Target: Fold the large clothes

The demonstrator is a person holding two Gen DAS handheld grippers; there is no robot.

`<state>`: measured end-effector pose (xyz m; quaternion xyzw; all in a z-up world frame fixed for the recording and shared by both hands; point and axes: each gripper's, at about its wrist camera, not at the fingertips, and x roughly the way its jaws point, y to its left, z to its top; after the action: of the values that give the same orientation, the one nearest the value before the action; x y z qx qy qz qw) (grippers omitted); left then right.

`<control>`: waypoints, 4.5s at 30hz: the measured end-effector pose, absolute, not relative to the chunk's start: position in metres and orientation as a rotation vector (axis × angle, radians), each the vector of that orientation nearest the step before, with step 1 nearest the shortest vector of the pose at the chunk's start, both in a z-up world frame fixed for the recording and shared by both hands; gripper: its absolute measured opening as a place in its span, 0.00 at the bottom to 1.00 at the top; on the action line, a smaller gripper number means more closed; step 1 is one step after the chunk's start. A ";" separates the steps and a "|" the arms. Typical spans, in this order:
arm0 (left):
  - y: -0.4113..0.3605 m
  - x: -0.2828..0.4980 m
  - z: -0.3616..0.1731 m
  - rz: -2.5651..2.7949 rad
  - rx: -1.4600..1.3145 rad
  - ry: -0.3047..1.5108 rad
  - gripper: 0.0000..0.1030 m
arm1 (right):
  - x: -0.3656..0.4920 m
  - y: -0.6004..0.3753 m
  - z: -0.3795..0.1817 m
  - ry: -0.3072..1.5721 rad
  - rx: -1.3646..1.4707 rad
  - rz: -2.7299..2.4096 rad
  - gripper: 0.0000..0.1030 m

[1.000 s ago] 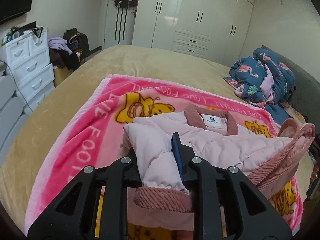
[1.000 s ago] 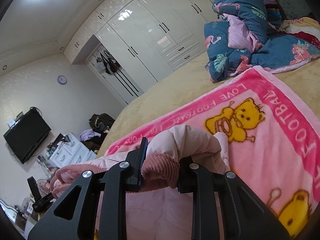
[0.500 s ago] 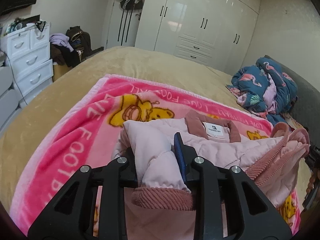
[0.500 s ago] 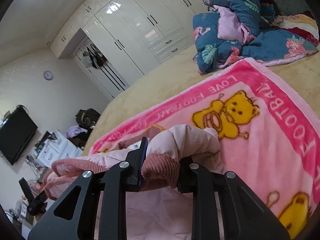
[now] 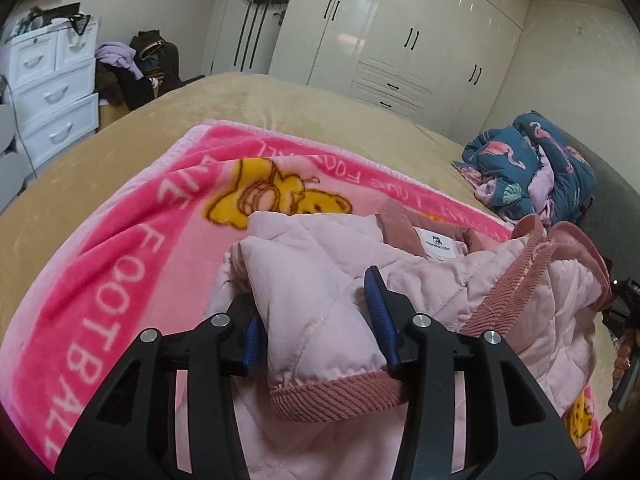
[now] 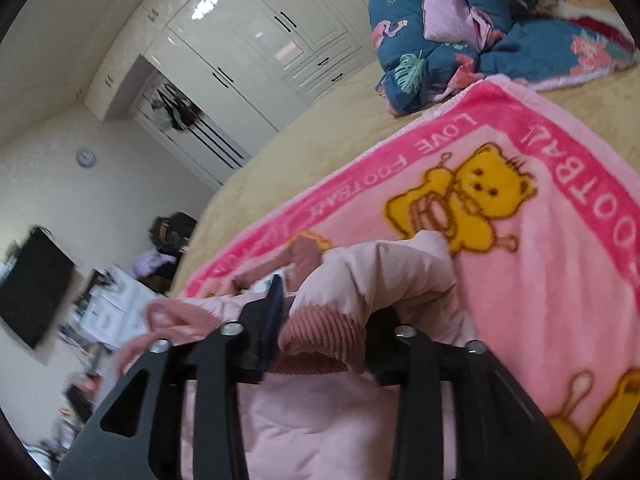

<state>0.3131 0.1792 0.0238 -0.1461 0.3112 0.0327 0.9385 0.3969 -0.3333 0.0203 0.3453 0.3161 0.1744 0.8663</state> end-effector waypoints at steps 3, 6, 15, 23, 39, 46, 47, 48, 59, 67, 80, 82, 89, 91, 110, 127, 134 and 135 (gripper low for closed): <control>0.179 0.314 0.025 0.054 -0.305 0.632 0.37 | 0.380 -0.328 0.033 0.588 0.714 0.390 0.86; 0.178 0.315 0.025 0.041 -0.304 0.630 0.40 | 0.371 -0.305 0.037 0.598 0.651 0.445 0.86; 0.170 0.304 0.048 -0.014 -0.318 0.576 0.91 | 0.361 -0.220 -0.024 0.861 0.515 0.571 0.90; 0.150 0.285 0.076 -0.012 -0.202 0.519 0.91 | 0.341 -0.232 -0.007 0.789 0.498 0.525 0.90; 0.212 0.272 0.002 0.060 -0.231 0.767 0.91 | 0.327 -0.309 -0.007 0.733 0.247 0.259 0.95; 0.203 0.272 -0.029 0.011 -0.195 0.838 0.91 | 0.342 -0.294 -0.029 0.768 0.100 0.266 0.95; 0.202 0.273 -0.033 0.006 -0.188 0.842 0.91 | 0.342 -0.290 -0.034 0.770 0.075 0.266 0.95; 0.201 0.274 -0.036 0.006 -0.186 0.841 0.91 | 0.341 -0.287 -0.036 0.767 0.056 0.265 0.95; 0.174 0.278 -0.018 -0.027 -0.092 0.753 0.17 | 0.330 -0.300 -0.032 0.659 0.164 0.275 0.20; 0.180 0.321 0.028 0.024 -0.127 0.669 0.15 | 0.377 -0.304 0.005 0.569 0.218 0.243 0.18; 0.187 0.368 -0.002 0.130 -0.112 0.775 0.15 | 0.441 -0.294 -0.043 0.724 0.226 0.198 0.19; 0.187 0.368 -0.005 0.136 -0.109 0.781 0.15 | 0.439 -0.291 -0.046 0.723 0.222 0.193 0.19; 0.186 0.365 -0.006 0.129 -0.101 0.798 0.16 | 0.435 -0.286 -0.052 0.729 0.213 0.162 0.22; 0.185 0.365 -0.007 0.130 -0.097 0.800 0.16 | 0.433 -0.286 -0.052 0.737 0.218 0.152 0.24; 0.193 0.331 0.002 0.174 -0.119 0.765 0.74 | 0.357 -0.281 -0.022 0.670 0.205 0.165 0.95; 0.179 0.281 0.030 0.148 -0.145 0.700 0.91 | 0.303 -0.269 0.017 0.605 0.260 0.250 0.96; 0.173 0.268 0.031 0.152 -0.122 0.699 0.91 | 0.286 -0.265 0.016 0.613 0.270 0.264 0.96; 0.172 0.267 0.030 0.156 -0.119 0.700 0.91 | 0.284 -0.265 0.015 0.616 0.271 0.264 0.96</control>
<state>0.2665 0.1724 0.0299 -0.0580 0.3424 0.0762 0.9346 0.2836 -0.2645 0.0147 0.1327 0.3012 0.1292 0.9354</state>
